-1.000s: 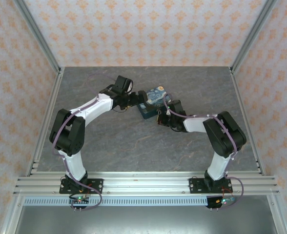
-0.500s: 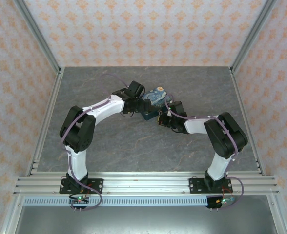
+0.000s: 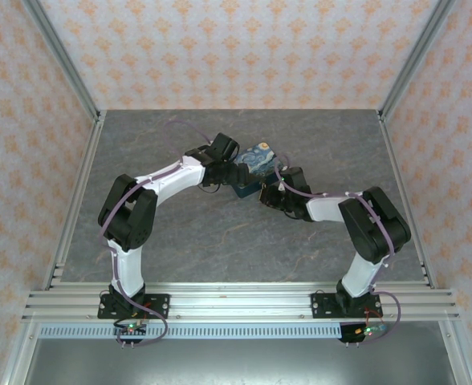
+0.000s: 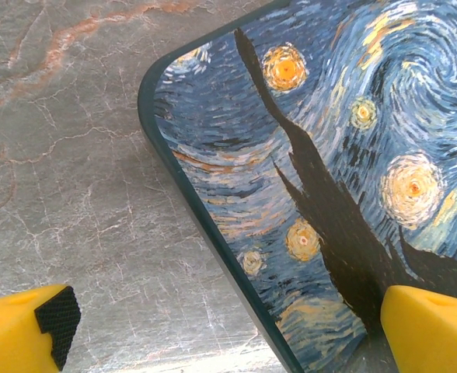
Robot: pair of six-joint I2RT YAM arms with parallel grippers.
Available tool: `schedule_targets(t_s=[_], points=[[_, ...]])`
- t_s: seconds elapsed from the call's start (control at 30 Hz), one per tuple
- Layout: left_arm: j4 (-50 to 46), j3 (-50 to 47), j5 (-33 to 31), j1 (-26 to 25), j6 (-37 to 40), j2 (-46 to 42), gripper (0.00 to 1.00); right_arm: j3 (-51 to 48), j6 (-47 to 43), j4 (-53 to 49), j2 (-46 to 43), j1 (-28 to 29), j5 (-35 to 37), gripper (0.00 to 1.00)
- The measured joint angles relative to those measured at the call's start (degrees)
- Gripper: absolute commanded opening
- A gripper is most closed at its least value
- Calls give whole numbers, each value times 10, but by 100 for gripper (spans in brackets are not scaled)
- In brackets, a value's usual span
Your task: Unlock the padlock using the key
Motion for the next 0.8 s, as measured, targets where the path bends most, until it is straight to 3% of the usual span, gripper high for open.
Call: schedule_targets(t_s=[0.2, 0.6, 0.8], points=[[0, 0, 0, 0, 0, 0, 100, -7, 9, 16, -1, -4, -7, 29], [0, 0, 0, -2, 0, 0, 100, -19, 24, 42, 1, -7, -17, 1], [0, 0, -1, -3, 0, 0, 100, -27, 29, 57, 1, -9, -18, 0]])
